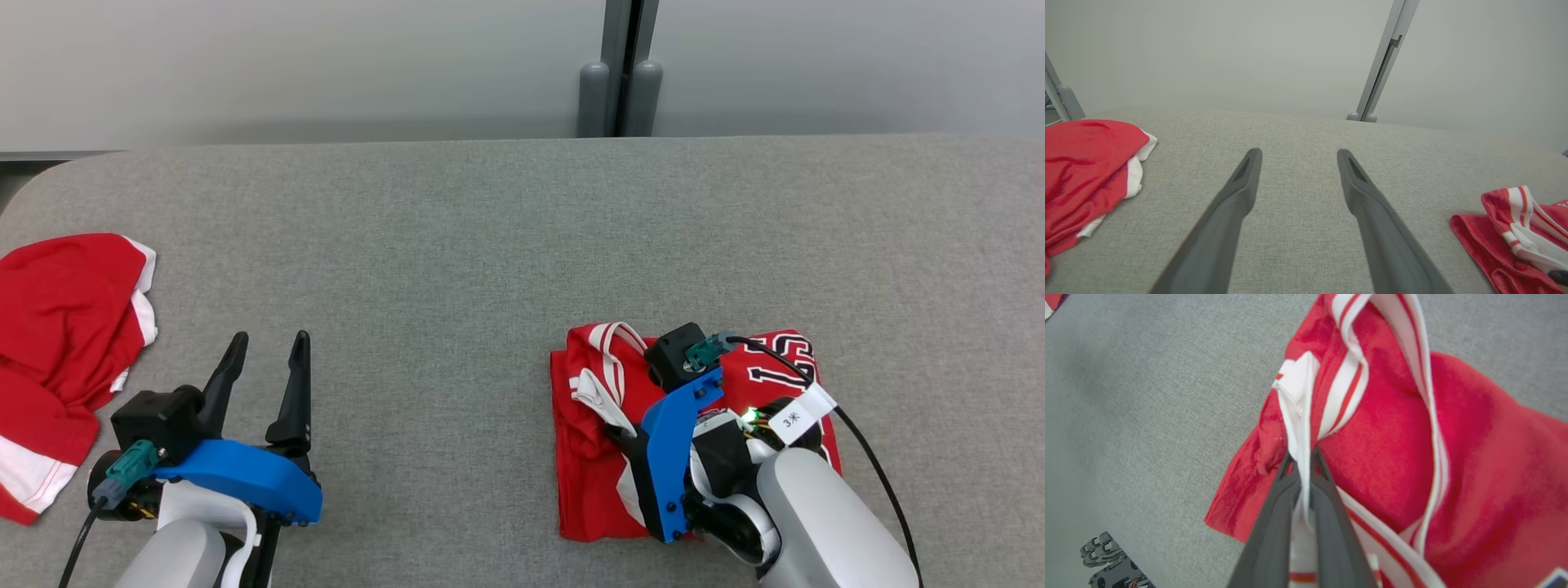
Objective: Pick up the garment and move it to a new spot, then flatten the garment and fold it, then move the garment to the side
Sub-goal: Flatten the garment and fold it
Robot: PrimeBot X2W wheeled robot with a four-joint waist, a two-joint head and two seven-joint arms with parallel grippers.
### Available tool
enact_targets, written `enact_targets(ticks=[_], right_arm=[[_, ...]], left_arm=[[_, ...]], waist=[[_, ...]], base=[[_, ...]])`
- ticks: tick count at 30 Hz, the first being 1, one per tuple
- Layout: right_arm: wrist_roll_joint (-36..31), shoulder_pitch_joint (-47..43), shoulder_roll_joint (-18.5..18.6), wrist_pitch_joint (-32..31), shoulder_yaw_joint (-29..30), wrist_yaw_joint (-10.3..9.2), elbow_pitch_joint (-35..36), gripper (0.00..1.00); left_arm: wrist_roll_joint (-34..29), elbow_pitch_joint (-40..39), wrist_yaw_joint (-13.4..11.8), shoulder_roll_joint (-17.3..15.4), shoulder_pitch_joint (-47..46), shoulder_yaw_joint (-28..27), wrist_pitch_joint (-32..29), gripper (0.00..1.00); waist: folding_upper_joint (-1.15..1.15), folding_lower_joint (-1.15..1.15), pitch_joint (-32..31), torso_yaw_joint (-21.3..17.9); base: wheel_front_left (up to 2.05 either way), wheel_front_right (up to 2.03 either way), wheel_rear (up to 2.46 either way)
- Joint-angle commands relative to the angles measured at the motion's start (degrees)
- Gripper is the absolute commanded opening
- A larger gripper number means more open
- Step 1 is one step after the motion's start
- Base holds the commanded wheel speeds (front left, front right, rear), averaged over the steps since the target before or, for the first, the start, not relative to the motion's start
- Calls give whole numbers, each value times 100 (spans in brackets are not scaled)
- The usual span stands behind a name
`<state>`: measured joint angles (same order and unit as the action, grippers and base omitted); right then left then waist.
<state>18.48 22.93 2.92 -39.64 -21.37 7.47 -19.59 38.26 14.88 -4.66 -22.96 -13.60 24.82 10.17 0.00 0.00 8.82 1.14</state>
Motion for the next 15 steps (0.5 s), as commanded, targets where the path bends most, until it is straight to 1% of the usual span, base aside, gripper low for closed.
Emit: enact_targets(ticks=[1,2,6,9,12,15], right_arm=[[60,77,-1,46,-10,5,-15,82],[136,103,-2,121,-26,5,-56,100],[576,205,-2,394,-71,5,73,100],[683,182,5,583,-7,5,486,100],[524,-13,6,706,287,4,1077,100],[149,-286,6,833,762,4,1596,100]], left_arm=[[-5,13,18,9,-94,3,23,100],[0,29,25,15,-95,11,26,100],[31,80,32,13,-83,13,51,100],[57,116,21,-15,-19,-8,64,100],[68,116,-8,-62,65,-45,94,100],[96,82,-33,-101,102,-78,103,100]], waist=[[0,0,2,8],[0,0,-1,17],[0,0,-47,19],[0,0,-106,-21],[0,0,-149,-94],[0,0,-175,-145]], base=[[0,0,0],[0,0,0],[0,0,0],[0,0,0],[0,0,0],[0,0,0]])
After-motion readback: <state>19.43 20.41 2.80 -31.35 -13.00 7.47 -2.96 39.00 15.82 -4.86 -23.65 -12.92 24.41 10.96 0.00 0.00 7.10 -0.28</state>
